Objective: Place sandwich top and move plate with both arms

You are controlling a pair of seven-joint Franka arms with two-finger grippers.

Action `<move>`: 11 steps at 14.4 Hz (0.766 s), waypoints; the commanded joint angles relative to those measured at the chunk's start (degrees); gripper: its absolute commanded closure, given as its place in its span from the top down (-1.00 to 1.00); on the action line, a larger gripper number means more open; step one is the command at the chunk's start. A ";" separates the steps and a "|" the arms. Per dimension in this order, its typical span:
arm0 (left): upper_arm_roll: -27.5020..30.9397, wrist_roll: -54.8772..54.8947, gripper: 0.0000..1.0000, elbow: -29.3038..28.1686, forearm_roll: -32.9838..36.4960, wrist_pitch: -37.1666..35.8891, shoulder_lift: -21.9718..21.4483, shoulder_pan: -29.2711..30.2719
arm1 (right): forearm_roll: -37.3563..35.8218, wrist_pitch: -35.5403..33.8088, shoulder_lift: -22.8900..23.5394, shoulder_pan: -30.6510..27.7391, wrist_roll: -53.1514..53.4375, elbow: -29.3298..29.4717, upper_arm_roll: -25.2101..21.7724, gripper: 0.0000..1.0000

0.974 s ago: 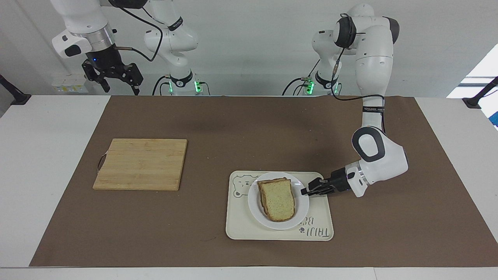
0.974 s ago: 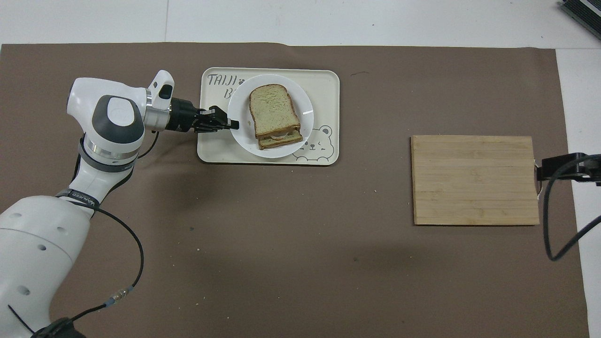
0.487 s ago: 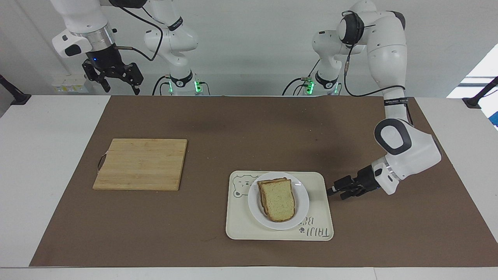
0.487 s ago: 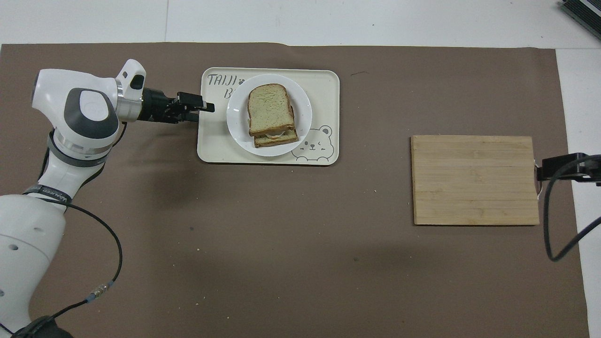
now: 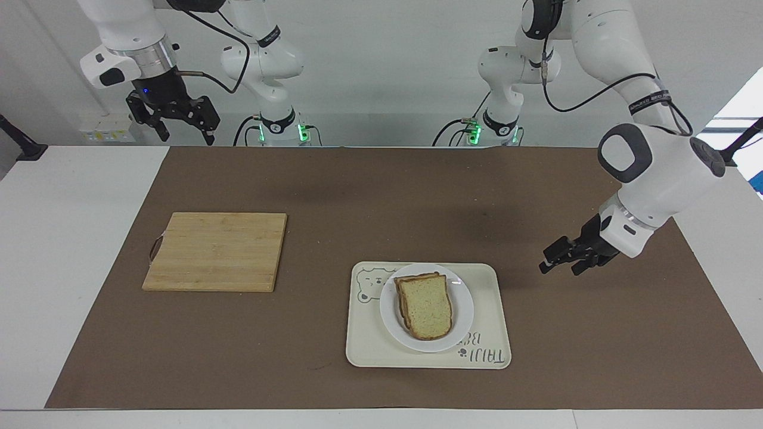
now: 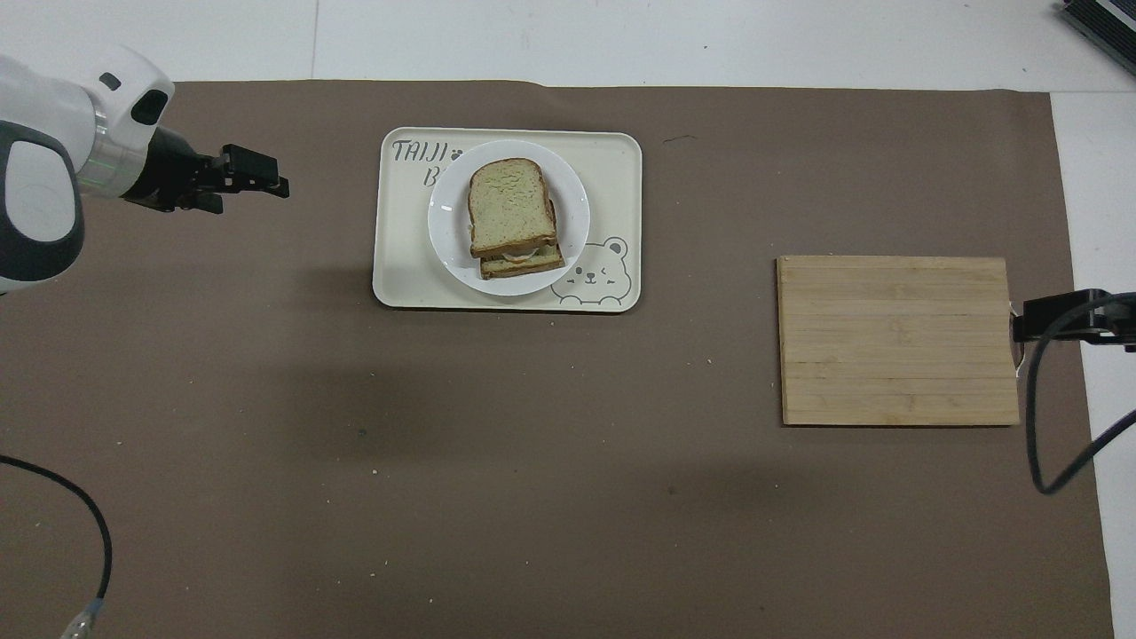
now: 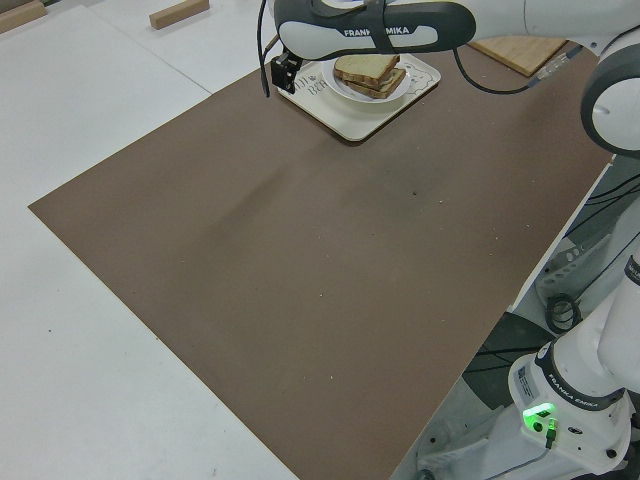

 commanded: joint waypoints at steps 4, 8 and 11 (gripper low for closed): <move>0.76 -3.98 1.00 -0.89 15.07 -9.76 -10.09 -0.39 | 2.20 -0.73 0.02 -0.58 -1.11 0.66 0.08 1.00; 0.76 2.68 1.00 -1.68 15.97 -18.64 -17.74 2.23 | 2.20 -0.82 -0.33 -0.49 -1.11 0.31 -0.01 1.00; 0.76 6.04 1.00 -0.54 17.36 -24.42 -18.63 3.21 | 2.11 -1.16 -0.42 -0.49 -1.03 0.31 -0.01 1.00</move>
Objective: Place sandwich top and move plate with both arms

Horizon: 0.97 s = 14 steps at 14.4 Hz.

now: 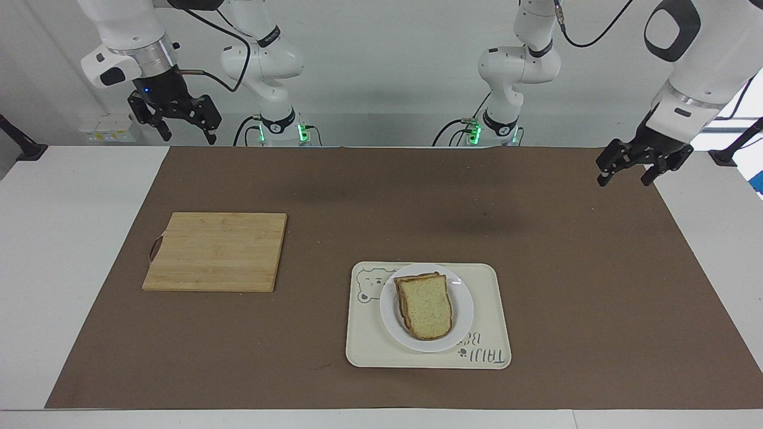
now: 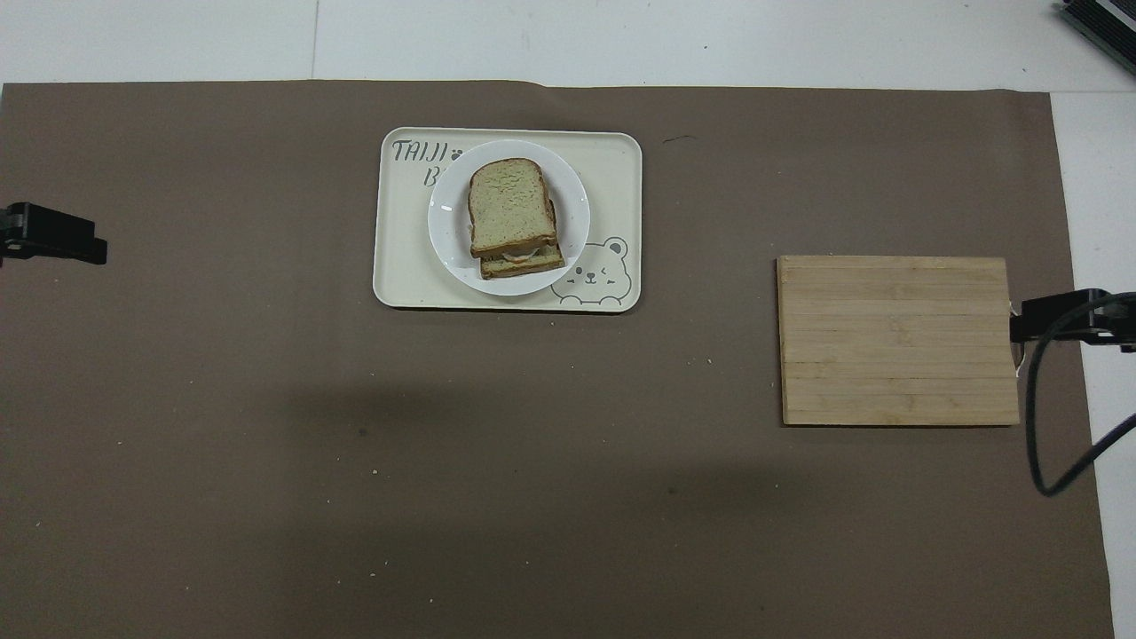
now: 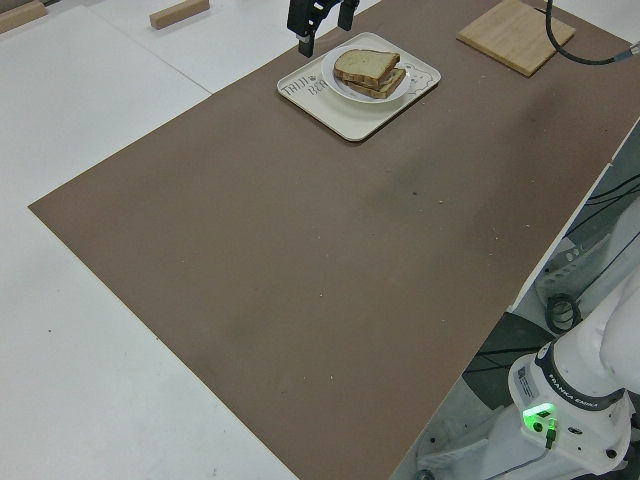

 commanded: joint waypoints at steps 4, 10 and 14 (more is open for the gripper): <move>-1.06 1.83 1.00 0.07 2.44 -5.69 -1.00 0.39 | 1.16 -0.49 -0.42 -0.49 -1.03 0.13 0.04 1.00; -0.79 1.47 1.00 -0.12 2.17 -4.90 -1.01 0.57 | 1.16 -0.49 -0.42 -0.58 -1.03 0.13 0.04 1.00; -0.79 1.56 1.00 -0.20 2.17 -4.90 -1.01 0.57 | 1.16 -0.49 -0.42 -0.58 -1.03 0.13 0.04 1.00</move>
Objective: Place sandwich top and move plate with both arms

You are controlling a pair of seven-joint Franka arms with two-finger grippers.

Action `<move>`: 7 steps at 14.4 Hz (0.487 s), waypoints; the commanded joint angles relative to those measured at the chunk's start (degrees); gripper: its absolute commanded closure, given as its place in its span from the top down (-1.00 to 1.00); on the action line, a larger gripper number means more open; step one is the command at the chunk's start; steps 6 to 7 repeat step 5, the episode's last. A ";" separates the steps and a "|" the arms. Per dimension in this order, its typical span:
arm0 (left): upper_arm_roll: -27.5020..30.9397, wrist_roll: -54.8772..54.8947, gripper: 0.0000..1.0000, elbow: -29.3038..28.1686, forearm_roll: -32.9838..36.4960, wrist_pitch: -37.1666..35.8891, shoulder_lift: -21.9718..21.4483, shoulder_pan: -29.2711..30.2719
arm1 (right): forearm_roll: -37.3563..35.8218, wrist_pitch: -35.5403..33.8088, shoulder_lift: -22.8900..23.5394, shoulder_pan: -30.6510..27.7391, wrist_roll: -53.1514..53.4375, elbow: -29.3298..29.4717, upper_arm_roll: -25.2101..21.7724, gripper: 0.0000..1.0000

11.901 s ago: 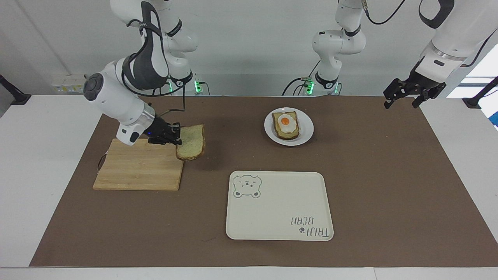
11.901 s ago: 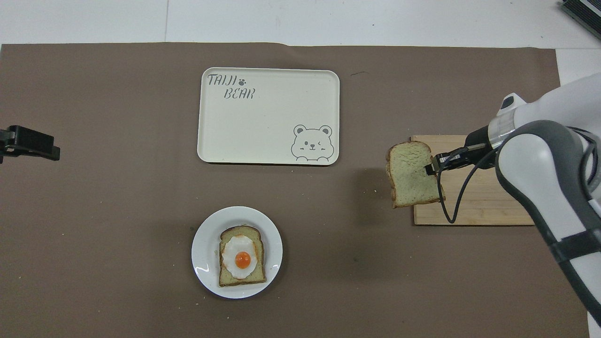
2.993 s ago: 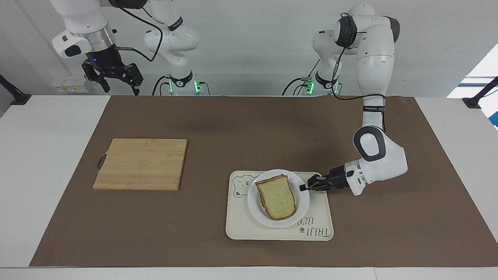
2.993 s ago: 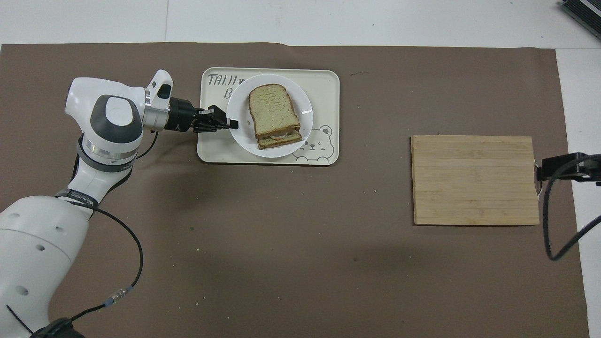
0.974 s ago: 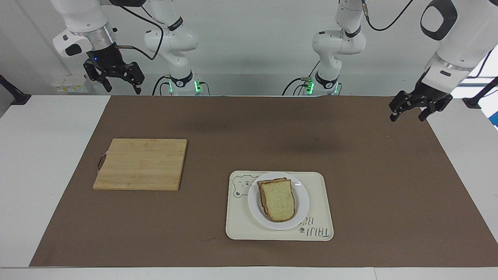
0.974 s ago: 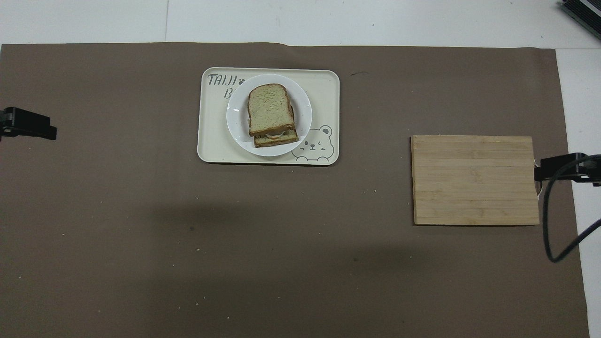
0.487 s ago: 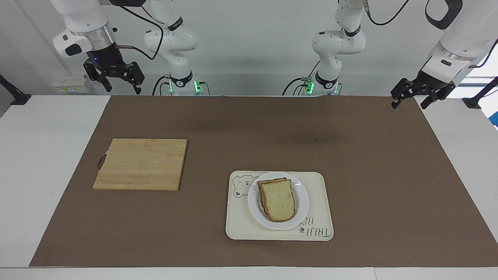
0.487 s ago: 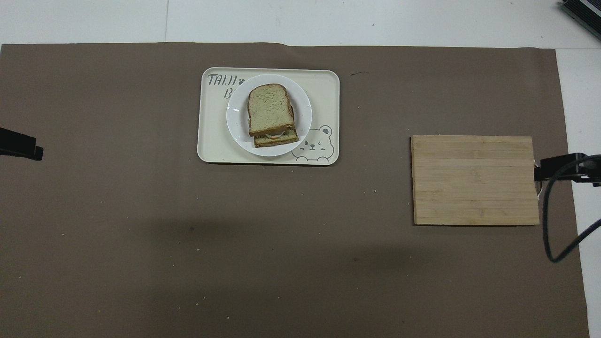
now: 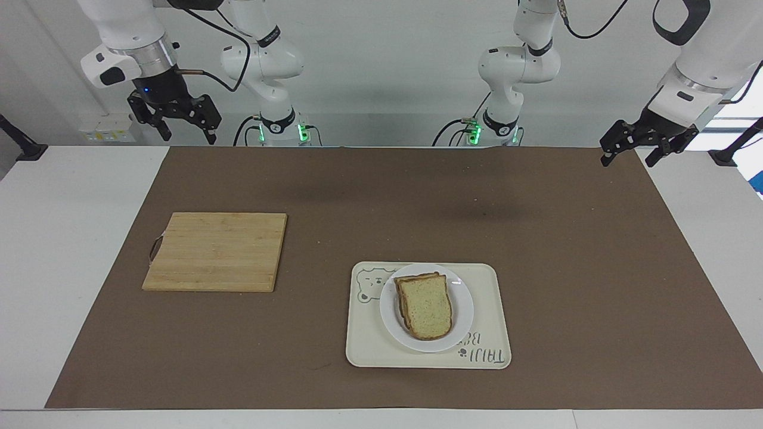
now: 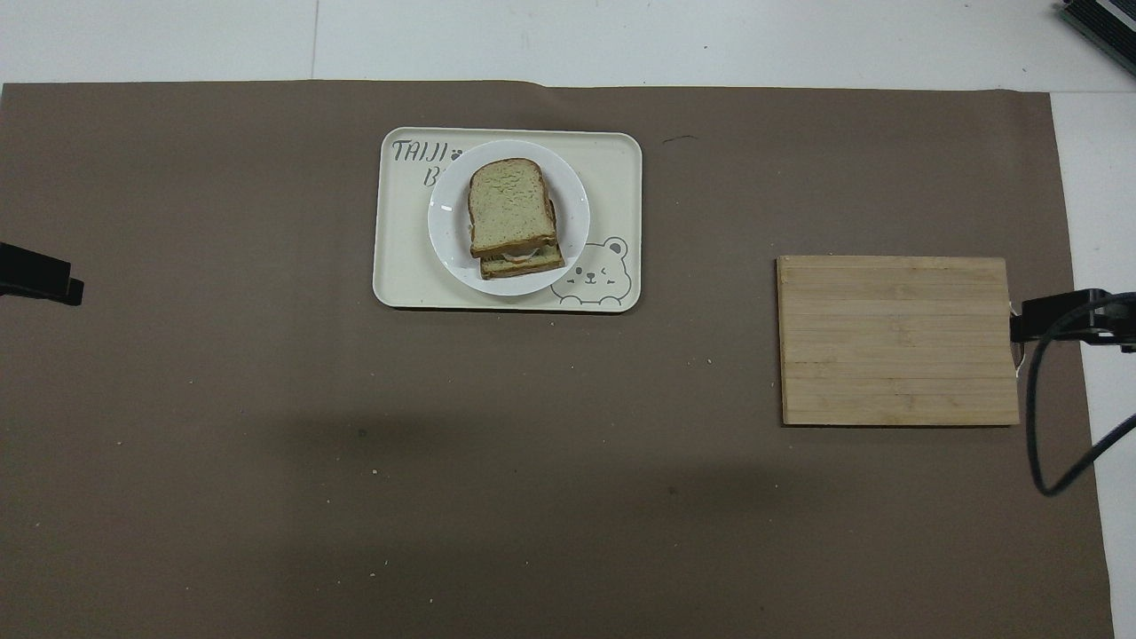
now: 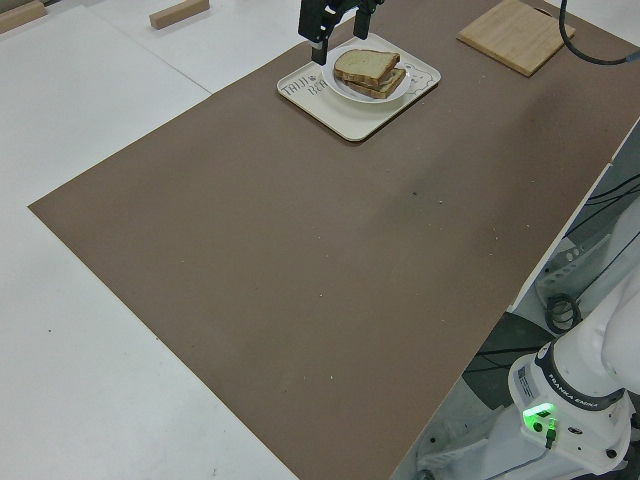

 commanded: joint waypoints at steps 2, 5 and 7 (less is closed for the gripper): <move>-0.13 0.39 1.00 -0.17 0.93 -0.32 -0.30 0.29 | 1.16 -0.48 -0.42 -0.58 -1.03 0.09 0.06 1.00; -0.13 0.39 1.00 -0.17 0.93 -0.32 -0.30 0.20 | 1.07 -0.57 -0.42 -0.75 -1.03 0.09 -0.03 1.00; -0.13 0.39 1.00 -0.17 0.93 -0.32 -0.30 0.20 | 1.07 -0.57 -0.42 -0.75 -1.03 0.09 -0.03 1.00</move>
